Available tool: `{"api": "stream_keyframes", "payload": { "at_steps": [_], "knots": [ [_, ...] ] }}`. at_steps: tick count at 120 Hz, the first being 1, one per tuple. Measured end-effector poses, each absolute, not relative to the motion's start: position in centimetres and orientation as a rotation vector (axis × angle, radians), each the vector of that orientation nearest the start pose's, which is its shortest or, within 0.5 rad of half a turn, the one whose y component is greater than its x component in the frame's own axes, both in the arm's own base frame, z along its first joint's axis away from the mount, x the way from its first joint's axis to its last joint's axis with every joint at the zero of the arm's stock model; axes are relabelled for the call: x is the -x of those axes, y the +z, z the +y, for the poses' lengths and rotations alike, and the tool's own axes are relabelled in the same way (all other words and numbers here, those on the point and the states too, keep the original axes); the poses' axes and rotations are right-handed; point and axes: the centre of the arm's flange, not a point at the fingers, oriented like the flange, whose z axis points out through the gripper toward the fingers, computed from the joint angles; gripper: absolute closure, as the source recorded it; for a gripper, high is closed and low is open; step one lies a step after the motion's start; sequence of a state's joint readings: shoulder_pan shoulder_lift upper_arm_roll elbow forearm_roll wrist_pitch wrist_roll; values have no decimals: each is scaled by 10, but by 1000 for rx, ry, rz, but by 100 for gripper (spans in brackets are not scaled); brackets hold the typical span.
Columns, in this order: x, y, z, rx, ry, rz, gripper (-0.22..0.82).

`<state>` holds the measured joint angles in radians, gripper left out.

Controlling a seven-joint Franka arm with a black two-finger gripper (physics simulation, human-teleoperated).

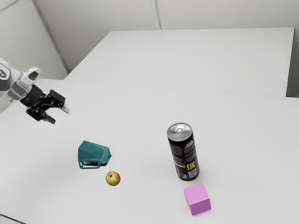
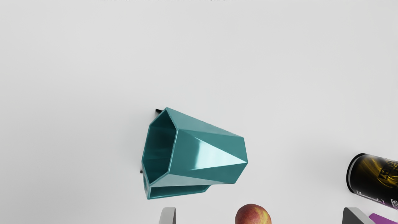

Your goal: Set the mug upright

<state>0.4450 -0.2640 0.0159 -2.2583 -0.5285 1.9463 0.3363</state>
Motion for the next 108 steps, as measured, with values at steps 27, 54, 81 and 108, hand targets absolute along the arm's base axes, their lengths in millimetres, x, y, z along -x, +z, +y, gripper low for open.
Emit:
{"api": "stream_keyframes", "payload": {
  "at_steps": [27,54,81,108],
  "knots": [
    [-422,436,198,3659,-460,-648,2],
    [-411,411,217,3743,-449,-640,2],
    [-401,366,233,3858,-282,-661,2],
    [-403,328,246,3952,-233,-681,2]
  ]
}}
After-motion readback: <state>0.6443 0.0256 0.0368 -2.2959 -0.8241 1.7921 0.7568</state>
